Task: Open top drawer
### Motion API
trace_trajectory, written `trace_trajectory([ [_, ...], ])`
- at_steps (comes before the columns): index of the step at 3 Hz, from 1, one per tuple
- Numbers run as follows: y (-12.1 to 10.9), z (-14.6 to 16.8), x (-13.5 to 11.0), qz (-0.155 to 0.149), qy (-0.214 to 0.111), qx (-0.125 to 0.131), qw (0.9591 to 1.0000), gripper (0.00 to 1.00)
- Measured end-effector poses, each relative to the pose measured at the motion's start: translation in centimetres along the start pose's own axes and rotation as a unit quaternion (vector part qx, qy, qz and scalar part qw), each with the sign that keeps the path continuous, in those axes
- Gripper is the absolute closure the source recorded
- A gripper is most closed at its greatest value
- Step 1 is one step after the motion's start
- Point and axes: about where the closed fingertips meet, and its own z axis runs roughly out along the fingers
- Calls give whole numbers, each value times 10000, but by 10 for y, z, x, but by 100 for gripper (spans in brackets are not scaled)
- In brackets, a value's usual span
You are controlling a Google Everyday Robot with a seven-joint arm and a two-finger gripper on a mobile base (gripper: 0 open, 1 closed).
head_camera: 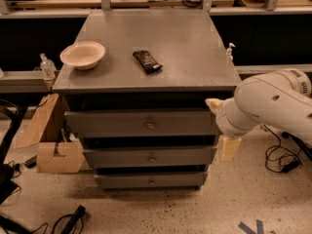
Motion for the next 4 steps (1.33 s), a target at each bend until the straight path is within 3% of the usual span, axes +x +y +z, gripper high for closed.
trace_trajectory([
  [2,-2,4,-4,-61,68,-71,9999,0],
  [4,-23,73,-30,-112,-142,-755,9970,0],
])
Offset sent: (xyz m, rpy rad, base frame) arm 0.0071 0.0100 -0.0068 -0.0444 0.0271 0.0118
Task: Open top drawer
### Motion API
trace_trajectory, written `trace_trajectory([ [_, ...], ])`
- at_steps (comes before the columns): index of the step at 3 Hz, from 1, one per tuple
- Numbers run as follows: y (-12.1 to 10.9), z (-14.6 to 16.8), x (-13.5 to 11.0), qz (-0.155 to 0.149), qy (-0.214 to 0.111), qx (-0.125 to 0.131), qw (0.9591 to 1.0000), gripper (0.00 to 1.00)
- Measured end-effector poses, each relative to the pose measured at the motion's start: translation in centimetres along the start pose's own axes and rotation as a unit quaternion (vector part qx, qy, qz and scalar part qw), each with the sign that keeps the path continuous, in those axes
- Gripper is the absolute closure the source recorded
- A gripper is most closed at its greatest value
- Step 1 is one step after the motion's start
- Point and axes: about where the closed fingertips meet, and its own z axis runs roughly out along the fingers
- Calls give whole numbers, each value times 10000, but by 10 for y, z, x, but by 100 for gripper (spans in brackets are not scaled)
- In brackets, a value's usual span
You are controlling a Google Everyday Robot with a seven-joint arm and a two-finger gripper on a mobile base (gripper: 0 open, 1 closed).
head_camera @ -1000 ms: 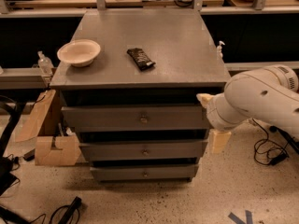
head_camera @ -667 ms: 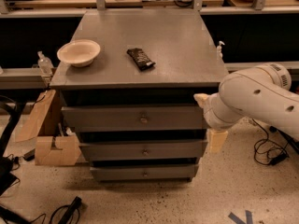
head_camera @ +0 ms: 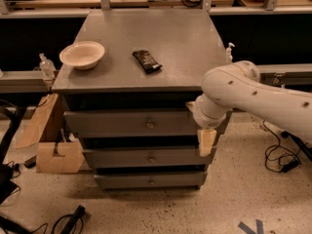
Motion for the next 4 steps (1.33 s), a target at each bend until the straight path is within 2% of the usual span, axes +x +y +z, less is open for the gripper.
trace_trajectory([
  [1,-14,22,-8,3,-88,-230,9997,0],
  [3,-26,37,-8,88,-76,-419,9991,49],
  [4,-14,23,-1,253,28,-387,9989,72],
])
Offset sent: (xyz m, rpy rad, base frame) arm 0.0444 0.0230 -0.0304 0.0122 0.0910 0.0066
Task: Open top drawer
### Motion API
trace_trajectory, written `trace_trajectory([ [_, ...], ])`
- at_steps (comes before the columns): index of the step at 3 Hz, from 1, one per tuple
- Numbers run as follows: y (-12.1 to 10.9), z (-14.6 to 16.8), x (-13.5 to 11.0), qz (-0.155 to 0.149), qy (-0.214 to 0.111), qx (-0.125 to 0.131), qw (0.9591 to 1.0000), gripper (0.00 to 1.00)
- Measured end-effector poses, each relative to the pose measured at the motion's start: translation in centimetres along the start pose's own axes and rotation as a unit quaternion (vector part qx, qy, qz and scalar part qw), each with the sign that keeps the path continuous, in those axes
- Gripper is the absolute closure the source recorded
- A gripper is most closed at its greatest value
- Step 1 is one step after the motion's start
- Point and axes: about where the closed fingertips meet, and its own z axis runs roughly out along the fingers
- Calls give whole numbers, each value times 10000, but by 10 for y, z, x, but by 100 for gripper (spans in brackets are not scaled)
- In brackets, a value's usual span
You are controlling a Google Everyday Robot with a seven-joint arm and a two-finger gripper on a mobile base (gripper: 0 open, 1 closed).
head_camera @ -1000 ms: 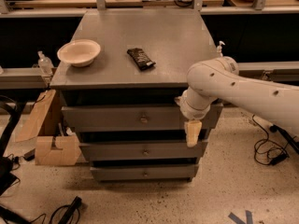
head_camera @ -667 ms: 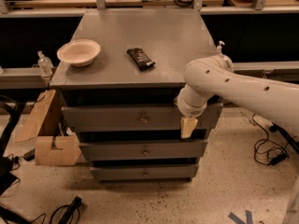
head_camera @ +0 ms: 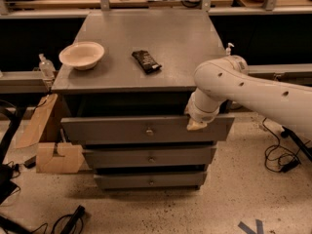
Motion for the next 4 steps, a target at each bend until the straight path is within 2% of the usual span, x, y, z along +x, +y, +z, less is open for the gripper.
trace_trajectory([
  [1,-2,-8,-1,0,0,0,10000,100],
  [2,-2,-10,-1,0,0,0,10000,100],
  [3,17,-9,-1,90,-42,-84,9999,100],
  [4,17,-11,-1,90,-42,-84,9999,100],
])
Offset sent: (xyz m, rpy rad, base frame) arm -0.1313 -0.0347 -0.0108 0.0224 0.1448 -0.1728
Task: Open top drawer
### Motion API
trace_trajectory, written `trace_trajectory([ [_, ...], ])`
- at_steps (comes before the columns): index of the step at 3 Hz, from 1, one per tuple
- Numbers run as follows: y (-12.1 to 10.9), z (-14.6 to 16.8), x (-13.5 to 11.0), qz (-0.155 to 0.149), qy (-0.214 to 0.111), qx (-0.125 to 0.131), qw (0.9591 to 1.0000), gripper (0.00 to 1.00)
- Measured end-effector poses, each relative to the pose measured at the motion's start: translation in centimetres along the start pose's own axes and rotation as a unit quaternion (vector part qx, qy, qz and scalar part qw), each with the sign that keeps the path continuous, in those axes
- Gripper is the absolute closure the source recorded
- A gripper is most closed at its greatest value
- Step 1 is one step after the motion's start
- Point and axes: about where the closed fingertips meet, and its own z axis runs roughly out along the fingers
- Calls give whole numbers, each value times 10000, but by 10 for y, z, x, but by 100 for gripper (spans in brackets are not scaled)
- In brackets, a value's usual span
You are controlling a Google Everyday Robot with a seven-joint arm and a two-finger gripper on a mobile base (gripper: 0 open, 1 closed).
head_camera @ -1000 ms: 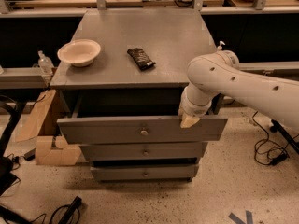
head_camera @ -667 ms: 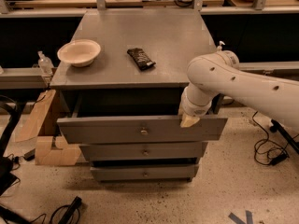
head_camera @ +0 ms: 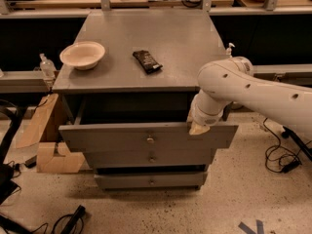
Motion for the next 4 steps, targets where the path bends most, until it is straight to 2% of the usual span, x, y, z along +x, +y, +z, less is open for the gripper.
trace_trajectory([
  [1,11,-1,-1,26,-20,-39,10000,100],
  [4,12,-2,-1,29,-22,-43,10000,100],
])
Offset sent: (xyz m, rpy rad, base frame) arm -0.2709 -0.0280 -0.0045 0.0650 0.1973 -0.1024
